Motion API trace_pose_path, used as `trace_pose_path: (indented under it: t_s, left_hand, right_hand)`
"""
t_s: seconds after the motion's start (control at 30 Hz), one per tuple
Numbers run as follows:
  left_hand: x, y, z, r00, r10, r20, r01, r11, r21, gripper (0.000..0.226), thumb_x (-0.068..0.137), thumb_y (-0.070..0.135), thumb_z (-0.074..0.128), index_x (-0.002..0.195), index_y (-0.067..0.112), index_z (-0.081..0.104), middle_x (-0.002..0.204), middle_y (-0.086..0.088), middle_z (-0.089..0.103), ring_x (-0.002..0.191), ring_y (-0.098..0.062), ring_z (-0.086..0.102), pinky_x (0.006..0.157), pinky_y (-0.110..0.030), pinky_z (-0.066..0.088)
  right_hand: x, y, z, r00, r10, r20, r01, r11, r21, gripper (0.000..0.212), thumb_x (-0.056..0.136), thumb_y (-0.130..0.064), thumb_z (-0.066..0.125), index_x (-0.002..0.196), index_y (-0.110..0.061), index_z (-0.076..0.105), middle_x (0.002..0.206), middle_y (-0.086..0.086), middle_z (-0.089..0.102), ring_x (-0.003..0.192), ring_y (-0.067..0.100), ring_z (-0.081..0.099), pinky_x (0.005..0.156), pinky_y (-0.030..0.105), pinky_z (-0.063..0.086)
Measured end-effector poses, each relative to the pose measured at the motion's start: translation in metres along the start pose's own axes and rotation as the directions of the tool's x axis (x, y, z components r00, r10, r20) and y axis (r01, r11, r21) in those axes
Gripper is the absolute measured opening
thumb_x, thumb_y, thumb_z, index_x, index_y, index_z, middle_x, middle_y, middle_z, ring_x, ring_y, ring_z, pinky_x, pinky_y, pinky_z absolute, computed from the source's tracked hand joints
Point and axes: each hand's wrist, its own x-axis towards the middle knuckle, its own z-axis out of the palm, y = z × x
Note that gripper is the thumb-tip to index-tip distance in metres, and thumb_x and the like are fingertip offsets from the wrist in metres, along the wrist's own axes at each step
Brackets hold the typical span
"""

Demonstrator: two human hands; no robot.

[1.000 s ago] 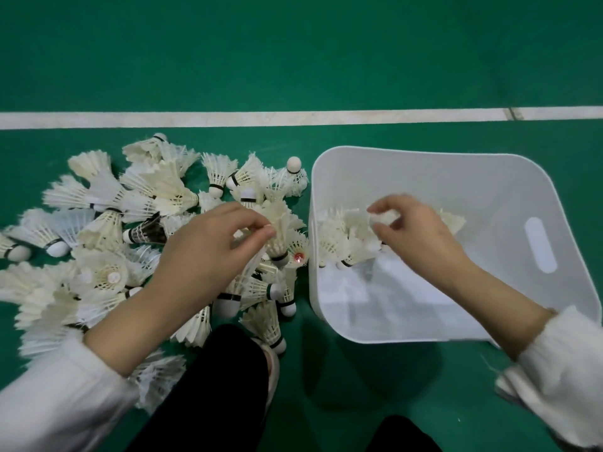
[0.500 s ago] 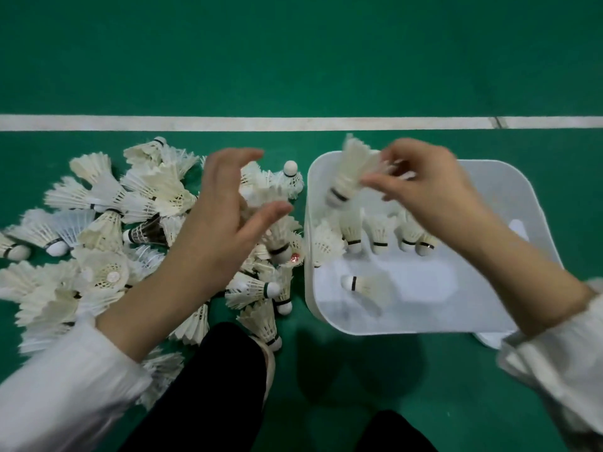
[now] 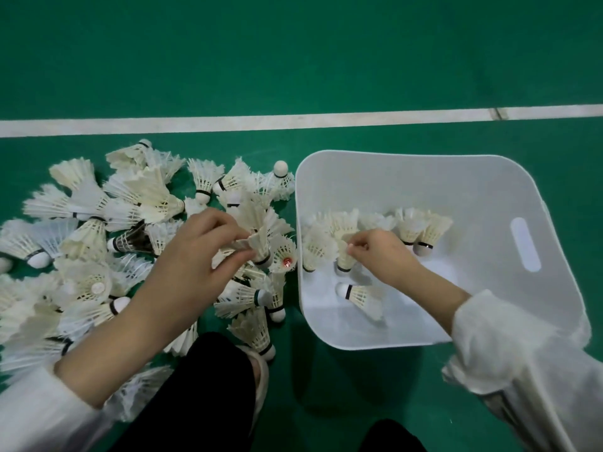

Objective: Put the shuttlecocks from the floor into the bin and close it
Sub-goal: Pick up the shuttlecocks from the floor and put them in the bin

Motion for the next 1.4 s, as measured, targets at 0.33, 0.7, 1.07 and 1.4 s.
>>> trace_pose_path:
  t_s: [0.33, 0.7, 1.07, 1.4]
  left_hand:
    - [0.008, 0.001, 0.003, 0.999, -0.011, 0.043, 0.013, 0.998, -0.065, 0.004, 0.088, 0.022, 0.056, 0.090, 0.018, 0.055, 0.088, 0.010, 0.052, 0.084, -0.006, 0.049, 0.076, -0.012, 0.037]
    - [0.012, 0.024, -0.027, 0.987, 0.120, -0.107, -0.140, 0.968, -0.208, 0.011, 0.086, 0.018, 0.060, 0.097, 0.016, 0.061, 0.093, 0.010, 0.056, 0.087, -0.001, 0.054, 0.077, -0.010, 0.042]
    - [-0.019, -0.054, 0.038, 0.760, -0.522, 0.386, 0.406, 0.846, 0.346, 0.039, 0.085, 0.051, 0.054, 0.084, 0.012, 0.053, 0.077, -0.004, 0.059, 0.072, -0.019, 0.055, 0.065, -0.033, 0.044]
    - [-0.024, -0.068, 0.053, 0.780, -0.547, 0.305, 0.621, 0.737, -0.267, 0.017, 0.080, 0.021, 0.069, 0.079, 0.018, 0.053, 0.077, -0.007, 0.065, 0.072, -0.027, 0.062, 0.056, -0.036, 0.051]
  right_hand:
    - [-0.005, -0.004, -0.007, 0.993, -0.065, -0.103, 0.055, 0.994, -0.091, 0.028, 0.088, -0.023, 0.056, 0.116, -0.022, 0.058, 0.123, 0.001, 0.052, 0.092, 0.018, 0.056, 0.079, 0.026, 0.038]
    - [-0.048, -0.109, -0.032, 0.709, -0.690, -0.148, 0.698, 0.716, 0.004, 0.012, 0.084, -0.019, 0.063, 0.095, -0.014, 0.062, 0.095, -0.004, 0.054, 0.075, 0.010, 0.056, 0.070, 0.025, 0.050]
    - [-0.035, 0.017, -0.062, 0.974, 0.113, -0.196, -0.101, 0.992, 0.073, 0.022, 0.087, -0.023, 0.060, 0.076, -0.006, 0.066, 0.075, 0.019, 0.068, 0.070, 0.034, 0.063, 0.062, 0.032, 0.044]
    - [0.004, 0.038, -0.013, 0.986, 0.170, 0.003, -0.169, 0.983, 0.066, 0.018, 0.089, -0.018, 0.053, 0.072, -0.011, 0.053, 0.064, 0.007, 0.046, 0.058, 0.018, 0.040, 0.054, 0.028, 0.030]
